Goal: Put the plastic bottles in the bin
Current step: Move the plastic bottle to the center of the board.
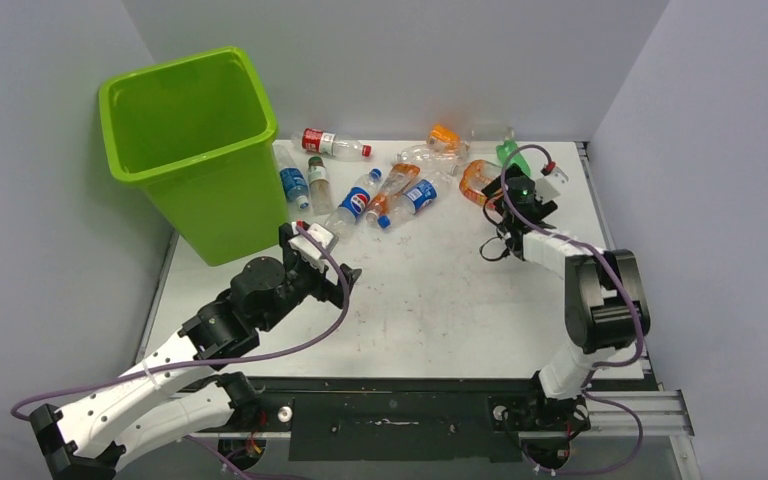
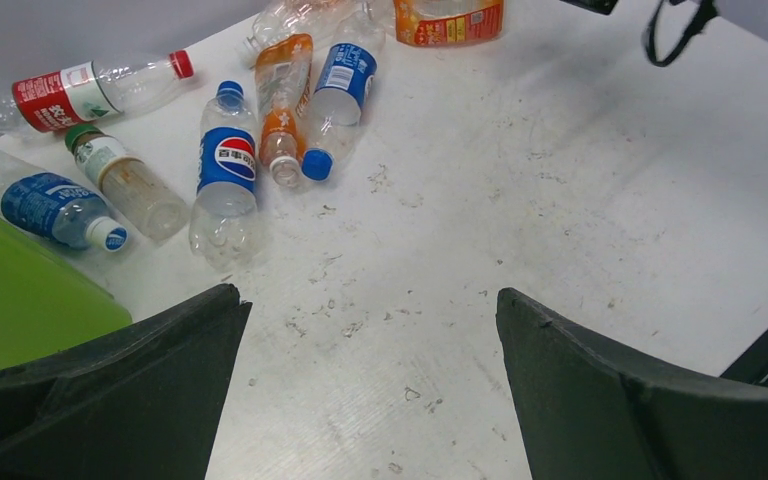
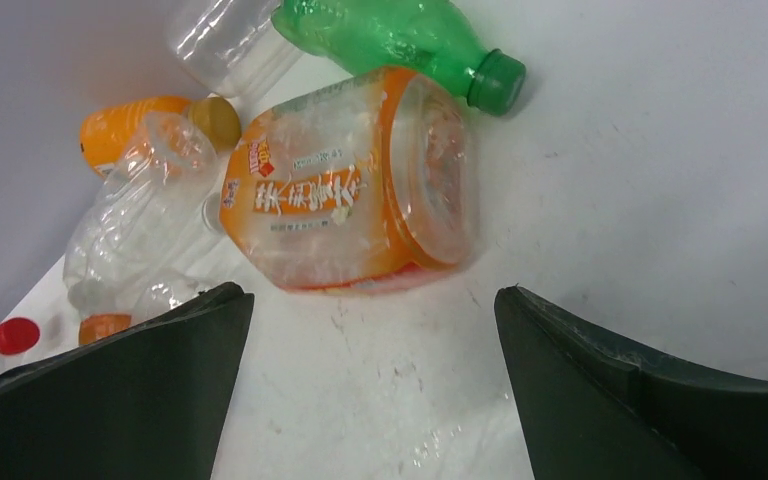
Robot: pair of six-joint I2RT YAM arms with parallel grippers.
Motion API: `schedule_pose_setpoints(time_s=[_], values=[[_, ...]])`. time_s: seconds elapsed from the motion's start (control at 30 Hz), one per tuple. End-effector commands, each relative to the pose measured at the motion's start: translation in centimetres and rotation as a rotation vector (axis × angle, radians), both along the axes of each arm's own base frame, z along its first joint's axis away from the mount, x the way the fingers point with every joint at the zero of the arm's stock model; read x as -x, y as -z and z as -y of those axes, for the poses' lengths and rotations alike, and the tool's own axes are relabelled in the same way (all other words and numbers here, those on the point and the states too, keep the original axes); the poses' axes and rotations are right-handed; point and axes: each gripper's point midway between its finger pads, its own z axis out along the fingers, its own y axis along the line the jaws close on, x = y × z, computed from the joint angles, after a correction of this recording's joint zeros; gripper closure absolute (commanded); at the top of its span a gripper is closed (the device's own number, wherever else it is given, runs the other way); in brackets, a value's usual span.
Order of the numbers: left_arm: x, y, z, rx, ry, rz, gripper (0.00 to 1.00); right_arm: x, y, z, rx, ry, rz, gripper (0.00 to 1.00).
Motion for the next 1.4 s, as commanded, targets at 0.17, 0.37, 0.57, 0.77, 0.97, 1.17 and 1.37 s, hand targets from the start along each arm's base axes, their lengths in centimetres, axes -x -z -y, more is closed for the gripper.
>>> schedule_pose_setpoints(time_s=[0.17,0.37,0.57,0.77,0.97,1.17,1.37], values=[[0.1,-2.8,0.6,0.135,0.008,0.04,0.04,-8.0,1.3,2.3,0.052,0.017,-0.029,0.09],[-0.2,-2.4,0.6,0.113,-0.003,0.027,0.04,-8.1,3.7,1.9,0.036,0.014,-0.09,0.27],[-0.1,-2.5,0.6,0.122,-0.003,0.018,0.04,-6.6,4.9,-0.2,-0.05,0.006,-0.096,0.51],[0.0,-2.6,0.6,0.127,-0.001,0.019,0.04,-4.3,5.6,-1.6,-0.128,0.045,-0.096,0.64],[0.1,-2.8,0.7,0.134,0.005,0.019,0.04,0.0,5.2,-2.3,-0.235,0.141,-0.065,0.67],[0.1,-2.7,1.0,0.144,0.013,0.009,0.03,5.7,5.5,-3.3,-0.277,0.245,-0.099,0.67],[0.0,-2.5,1.1,0.142,0.014,-0.002,0.03,9.5,5.6,-5.5,-0.24,0.202,-0.165,0.32]])
